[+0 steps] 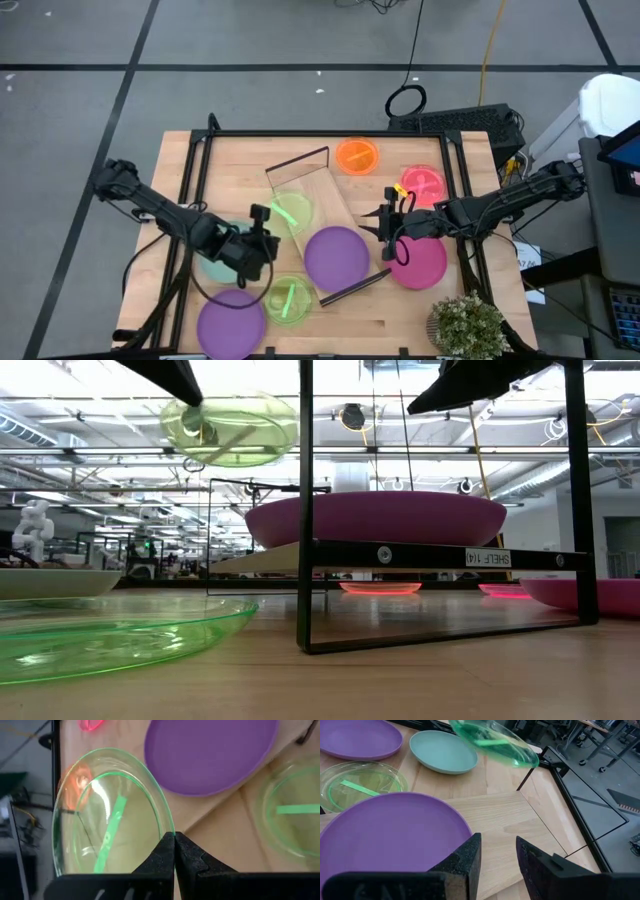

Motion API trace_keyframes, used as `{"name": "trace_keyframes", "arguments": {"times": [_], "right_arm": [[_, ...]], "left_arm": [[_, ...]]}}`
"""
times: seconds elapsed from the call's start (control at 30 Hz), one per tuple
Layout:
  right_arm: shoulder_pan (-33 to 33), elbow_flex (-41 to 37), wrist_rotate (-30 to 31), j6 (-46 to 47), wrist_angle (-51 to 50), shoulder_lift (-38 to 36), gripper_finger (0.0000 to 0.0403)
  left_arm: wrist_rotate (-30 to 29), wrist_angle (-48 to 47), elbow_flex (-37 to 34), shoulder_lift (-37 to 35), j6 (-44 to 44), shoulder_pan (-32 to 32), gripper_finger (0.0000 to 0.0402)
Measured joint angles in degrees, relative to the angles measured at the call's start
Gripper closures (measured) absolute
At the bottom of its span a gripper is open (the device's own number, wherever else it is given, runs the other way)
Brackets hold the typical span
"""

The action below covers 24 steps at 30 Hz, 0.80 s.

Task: Place and stack plates onto a shelf
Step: Put the top yellow green plate on the shelf

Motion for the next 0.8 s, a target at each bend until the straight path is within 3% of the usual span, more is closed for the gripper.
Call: {"name": "trace_keyframes", "arguments": {"times": [0.33,0.8], "right_arm": [[0.0,0.0,0.0,0.2,-0.2,0.0,0.0298],[0.0,0.0,0.0,1.5,-2.7,0.0,0.0298]], "left_arm": [[4.8,10.5,-3.1,2.3,16.7,5.6,0.0401],[12.2,26.8,-15.5,2.4,28.0,16.4,0.0401]]}}
